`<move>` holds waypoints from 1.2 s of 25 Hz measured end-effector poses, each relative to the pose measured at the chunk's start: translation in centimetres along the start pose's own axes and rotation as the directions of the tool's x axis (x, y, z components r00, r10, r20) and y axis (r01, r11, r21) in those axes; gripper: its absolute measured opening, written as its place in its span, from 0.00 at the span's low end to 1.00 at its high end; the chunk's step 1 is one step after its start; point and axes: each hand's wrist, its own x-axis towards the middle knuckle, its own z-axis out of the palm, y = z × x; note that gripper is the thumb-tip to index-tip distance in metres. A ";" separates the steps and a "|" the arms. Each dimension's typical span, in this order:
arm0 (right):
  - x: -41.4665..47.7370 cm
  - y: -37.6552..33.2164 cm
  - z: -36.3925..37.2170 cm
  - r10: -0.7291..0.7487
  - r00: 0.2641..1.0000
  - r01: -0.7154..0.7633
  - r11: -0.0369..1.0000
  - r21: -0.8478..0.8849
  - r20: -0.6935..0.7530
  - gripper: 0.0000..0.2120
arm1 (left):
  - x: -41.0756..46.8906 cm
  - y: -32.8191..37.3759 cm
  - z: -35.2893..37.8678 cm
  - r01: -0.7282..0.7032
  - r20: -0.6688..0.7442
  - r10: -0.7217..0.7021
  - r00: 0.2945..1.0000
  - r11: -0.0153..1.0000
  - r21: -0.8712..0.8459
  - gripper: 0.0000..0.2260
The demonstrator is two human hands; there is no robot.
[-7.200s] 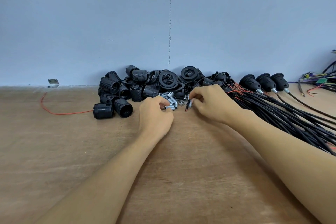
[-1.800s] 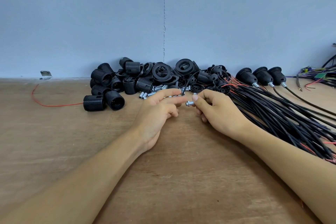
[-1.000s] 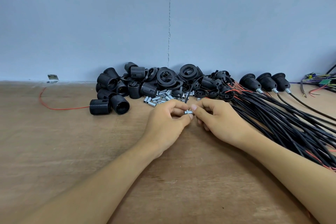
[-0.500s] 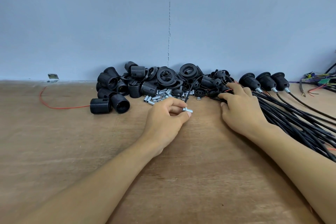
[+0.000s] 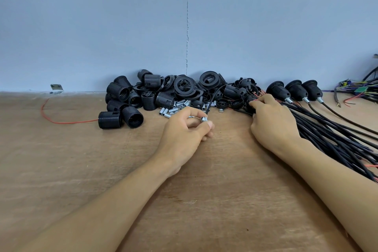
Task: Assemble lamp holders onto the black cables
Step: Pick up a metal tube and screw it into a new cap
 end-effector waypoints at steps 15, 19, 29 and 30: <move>-0.9 -2.9 -1.3 -0.061 0.998 -0.008 0.355 0.935 0.031 0.10 | 0.1 0.1 0.0 -0.014 -0.133 0.023 0.991 0.998 0.067 0.04; -1.1 -3.0 -1.1 -0.191 0.966 -0.137 0.198 0.971 0.175 0.07 | 0.2 0.0 -0.2 -0.032 -0.156 0.052 0.986 0.991 0.129 0.06; -1.3 -3.3 -0.7 -0.292 0.915 -0.282 0.028 0.959 0.277 0.08 | 0.2 0.2 -0.2 -0.085 -0.198 0.123 0.972 0.978 0.193 0.11; -1.3 -3.3 -0.7 -0.294 0.910 -0.304 0.009 0.953 0.293 0.09 | 0.1 0.3 -0.2 -0.090 -0.195 0.127 0.973 0.978 0.188 0.11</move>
